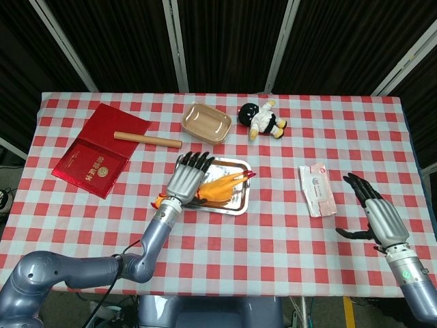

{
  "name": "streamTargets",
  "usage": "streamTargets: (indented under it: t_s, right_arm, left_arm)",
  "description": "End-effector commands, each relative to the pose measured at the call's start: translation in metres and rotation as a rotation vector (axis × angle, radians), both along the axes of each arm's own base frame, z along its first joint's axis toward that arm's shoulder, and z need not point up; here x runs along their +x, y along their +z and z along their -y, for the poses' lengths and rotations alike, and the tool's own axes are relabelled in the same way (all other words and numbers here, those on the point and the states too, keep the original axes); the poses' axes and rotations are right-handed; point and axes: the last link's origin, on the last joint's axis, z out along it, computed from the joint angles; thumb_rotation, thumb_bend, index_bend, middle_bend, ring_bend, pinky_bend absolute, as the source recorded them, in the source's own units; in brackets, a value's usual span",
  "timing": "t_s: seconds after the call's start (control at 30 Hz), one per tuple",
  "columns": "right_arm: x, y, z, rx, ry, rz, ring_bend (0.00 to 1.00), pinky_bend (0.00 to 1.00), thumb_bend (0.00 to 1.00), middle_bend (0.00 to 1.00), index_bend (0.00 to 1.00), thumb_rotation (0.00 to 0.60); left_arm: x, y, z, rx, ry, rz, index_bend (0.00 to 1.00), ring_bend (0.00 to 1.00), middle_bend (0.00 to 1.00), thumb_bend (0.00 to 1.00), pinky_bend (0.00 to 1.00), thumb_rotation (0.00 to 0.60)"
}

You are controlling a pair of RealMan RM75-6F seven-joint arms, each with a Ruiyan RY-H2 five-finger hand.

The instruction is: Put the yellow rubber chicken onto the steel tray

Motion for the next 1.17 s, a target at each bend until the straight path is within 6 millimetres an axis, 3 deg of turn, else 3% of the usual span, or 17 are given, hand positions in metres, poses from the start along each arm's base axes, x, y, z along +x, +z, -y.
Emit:
streamTargets:
  t_s: [0.03,0.17,0.3,0.47,0.67,0.9,1.17]
  right_arm:
    - [0.000,0.001,0.000,-0.005,0.001,0.001,0.00,0.17,0.09,0.00,0.00,0.600]
    - [-0.002,0.005,-0.001,-0.022,-0.002,0.001,0.00,0.17,0.09,0.00,0.00,0.600]
    - [-0.006,0.013,-0.002,-0.076,-0.021,0.005,0.00,0.17,0.11,0.00,0.00,0.600]
    - [-0.017,0.021,-0.004,-0.171,-0.052,-0.043,0.00,0.17,0.13,0.00,0.00,0.600]
    - [-0.030,0.024,-0.009,-0.253,-0.054,-0.180,0.00,0.10,0.13,0.00,0.00,0.600]
    - [-0.038,0.014,-0.026,-0.252,-0.045,-0.292,0.00,0.00,0.13,0.00,0.00,0.600]
    - [-0.045,0.008,-0.048,-0.267,-0.076,-0.351,0.00,0.00,0.13,0.00,0.00,0.600]
  left_arm:
    - [0.001,0.007,0.000,0.010,-0.001,0.031,0.00,0.00,0.00,0.05,0.05,0.600]
    - [0.000,0.028,0.003,0.028,0.002,0.097,0.00,0.00,0.00,0.06,0.05,0.600]
    - [-0.013,0.064,0.012,0.065,0.001,0.131,0.00,0.00,0.02,0.10,0.05,0.600]
    - [-0.051,0.117,0.036,0.152,0.021,0.137,0.05,0.00,0.05,0.10,0.05,0.600]
    - [-0.096,0.160,0.073,0.226,0.068,0.152,0.07,0.00,0.06,0.10,0.05,0.600]
    - [-0.138,0.189,0.118,0.290,0.117,0.166,0.09,0.00,0.06,0.10,0.05,0.600]
    - [-0.183,0.216,0.163,0.393,0.211,0.129,0.10,0.00,0.06,0.10,0.05,0.600]
